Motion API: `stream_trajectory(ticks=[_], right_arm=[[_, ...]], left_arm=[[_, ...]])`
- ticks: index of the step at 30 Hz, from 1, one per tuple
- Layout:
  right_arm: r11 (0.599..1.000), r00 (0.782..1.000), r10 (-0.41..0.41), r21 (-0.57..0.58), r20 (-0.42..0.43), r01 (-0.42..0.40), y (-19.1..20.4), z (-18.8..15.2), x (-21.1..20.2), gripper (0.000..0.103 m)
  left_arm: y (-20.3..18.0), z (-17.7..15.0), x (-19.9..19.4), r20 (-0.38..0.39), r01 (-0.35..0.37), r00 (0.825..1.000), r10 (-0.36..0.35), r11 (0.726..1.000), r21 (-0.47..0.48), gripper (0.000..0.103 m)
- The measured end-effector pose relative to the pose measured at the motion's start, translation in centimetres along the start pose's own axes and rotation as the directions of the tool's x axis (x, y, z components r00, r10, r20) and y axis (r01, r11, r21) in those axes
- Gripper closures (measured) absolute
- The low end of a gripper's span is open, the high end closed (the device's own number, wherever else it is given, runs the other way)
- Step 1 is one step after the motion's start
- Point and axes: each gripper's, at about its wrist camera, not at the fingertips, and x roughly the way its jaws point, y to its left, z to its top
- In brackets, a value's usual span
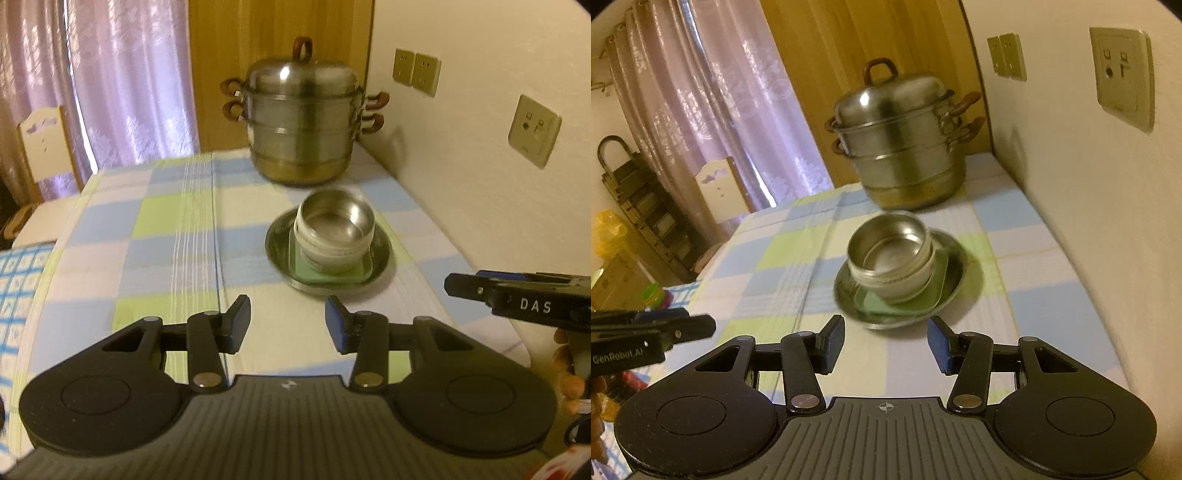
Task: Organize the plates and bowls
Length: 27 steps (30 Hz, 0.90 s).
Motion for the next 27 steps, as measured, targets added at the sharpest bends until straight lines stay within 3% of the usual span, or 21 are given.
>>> stream_trajectory(ticks=[8,13,27], right_arm=[[0.999,0.997,0.025,-0.024,-0.067,-0.026,1.9,-2.1,-1.5,0.053],[0.999,0.994,-0.012,-0.039,-0.106,0.008,3.3,-3.8,-1.9,0.053],[0.997,0.981,-0.046,0.046,-0.189,0.056,6.8,-8.3,-2.8,0.053]], left_arm=[[0.5,-3.1,-1.6,-0.075,0.009,0.997,-0.012,0.999,-0.049,0.062],[0.5,-4.9,-2.1,-0.117,0.038,0.992,-0.042,0.998,-0.040,0.063],[3.2,-7.6,-3.9,-0.174,0.115,0.978,-0.114,0.993,-0.004,0.063]])
